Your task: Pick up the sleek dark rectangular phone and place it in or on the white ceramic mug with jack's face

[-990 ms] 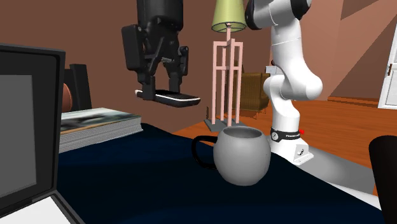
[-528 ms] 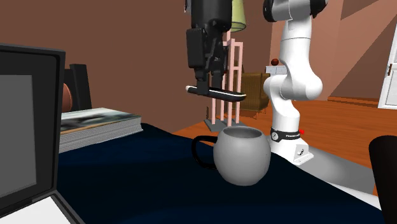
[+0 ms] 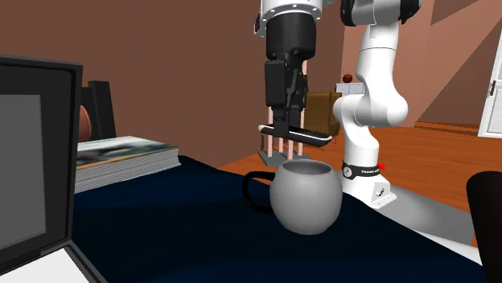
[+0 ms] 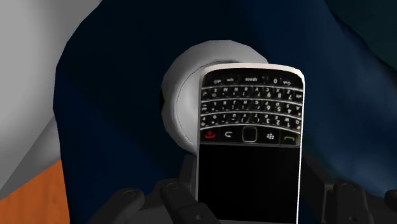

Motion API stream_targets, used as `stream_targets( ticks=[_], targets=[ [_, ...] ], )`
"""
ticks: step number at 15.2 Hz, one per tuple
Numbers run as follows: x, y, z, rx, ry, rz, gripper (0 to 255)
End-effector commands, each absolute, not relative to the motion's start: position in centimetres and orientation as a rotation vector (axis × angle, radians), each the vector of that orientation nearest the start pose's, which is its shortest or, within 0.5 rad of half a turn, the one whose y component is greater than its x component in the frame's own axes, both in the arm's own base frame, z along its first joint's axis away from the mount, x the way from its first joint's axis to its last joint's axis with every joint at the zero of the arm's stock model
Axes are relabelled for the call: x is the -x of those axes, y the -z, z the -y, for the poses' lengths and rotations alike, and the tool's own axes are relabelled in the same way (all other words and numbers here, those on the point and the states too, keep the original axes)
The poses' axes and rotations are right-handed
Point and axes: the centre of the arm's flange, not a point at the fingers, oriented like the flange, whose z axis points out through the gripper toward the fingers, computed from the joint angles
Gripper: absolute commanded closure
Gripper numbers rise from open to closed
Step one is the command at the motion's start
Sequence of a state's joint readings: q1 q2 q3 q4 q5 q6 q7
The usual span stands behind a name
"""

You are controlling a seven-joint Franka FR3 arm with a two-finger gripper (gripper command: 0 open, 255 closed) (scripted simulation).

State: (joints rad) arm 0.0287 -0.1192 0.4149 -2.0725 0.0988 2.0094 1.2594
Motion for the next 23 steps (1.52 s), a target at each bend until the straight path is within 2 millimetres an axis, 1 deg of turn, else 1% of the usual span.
stream_targets(
  ticks=[1, 8, 16, 17, 22, 23],
  targets=[
    [-47.1, -47.3, -23.8, 2.8, -0.001, -1.279, 255],
    [-47.1, -43.6, -23.8, 2.8, -0.001, -1.279, 255],
    [-47.1, -43.4, -23.8, 2.8, -0.001, -1.279, 255],
    [-47.1, -43.4, -23.8, 2.8, -0.001, -1.279, 0],
    [-47.1, -43.4, -23.8, 2.8, -0.001, -1.279, 0],
    [-47.0, -44.7, -23.7, 2.8, -0.001, -1.279, 0]
  ],
)
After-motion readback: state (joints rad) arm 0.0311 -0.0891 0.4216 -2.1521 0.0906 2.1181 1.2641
